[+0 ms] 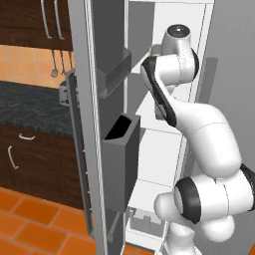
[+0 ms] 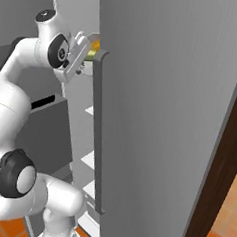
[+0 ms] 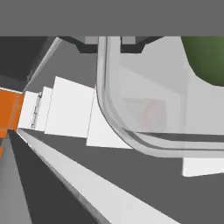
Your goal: Take the meat container that has the steak and place it on the second highest rack of the freezer. Then take the vegetable container that has the corns and place it on the highest rack of the freezer.
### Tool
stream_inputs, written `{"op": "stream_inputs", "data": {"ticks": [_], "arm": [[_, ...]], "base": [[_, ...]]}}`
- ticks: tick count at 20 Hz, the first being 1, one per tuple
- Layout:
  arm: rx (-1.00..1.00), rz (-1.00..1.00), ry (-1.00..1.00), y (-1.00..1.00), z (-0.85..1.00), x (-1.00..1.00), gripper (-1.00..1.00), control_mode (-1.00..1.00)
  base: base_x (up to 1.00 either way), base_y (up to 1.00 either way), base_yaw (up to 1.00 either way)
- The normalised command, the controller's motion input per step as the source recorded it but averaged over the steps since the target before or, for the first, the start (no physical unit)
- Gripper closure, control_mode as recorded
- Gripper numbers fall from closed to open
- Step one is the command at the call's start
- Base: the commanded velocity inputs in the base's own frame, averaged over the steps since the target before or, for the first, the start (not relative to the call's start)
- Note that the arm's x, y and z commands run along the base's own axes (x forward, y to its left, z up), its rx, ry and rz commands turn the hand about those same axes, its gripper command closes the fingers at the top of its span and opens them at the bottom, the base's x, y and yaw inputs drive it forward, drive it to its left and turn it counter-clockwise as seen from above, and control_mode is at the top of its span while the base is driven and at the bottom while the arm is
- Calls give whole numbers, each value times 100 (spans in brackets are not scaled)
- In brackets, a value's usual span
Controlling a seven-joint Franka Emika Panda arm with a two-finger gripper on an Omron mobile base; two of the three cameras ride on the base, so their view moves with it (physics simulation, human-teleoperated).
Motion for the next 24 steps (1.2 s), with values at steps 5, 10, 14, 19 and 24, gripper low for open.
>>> {"op": "stream_inputs", "data": {"ticks": [5, 10, 14, 19, 24], "arm": [[0, -10, 0, -3, 0, 81, 100, -100], [0, -3, 0, -20, 0, 88, 100, -100], [0, 0, 0, -10, 0, 81, 100, -100], [0, 0, 0, -19, 0, 85, 100, -100], [0, 0, 0, -17, -2, 75, 100, -100]], "base": [[0, 0, 0], [0, 0, 0], [0, 0, 0], [0, 0, 0], [0, 0, 0]]}}
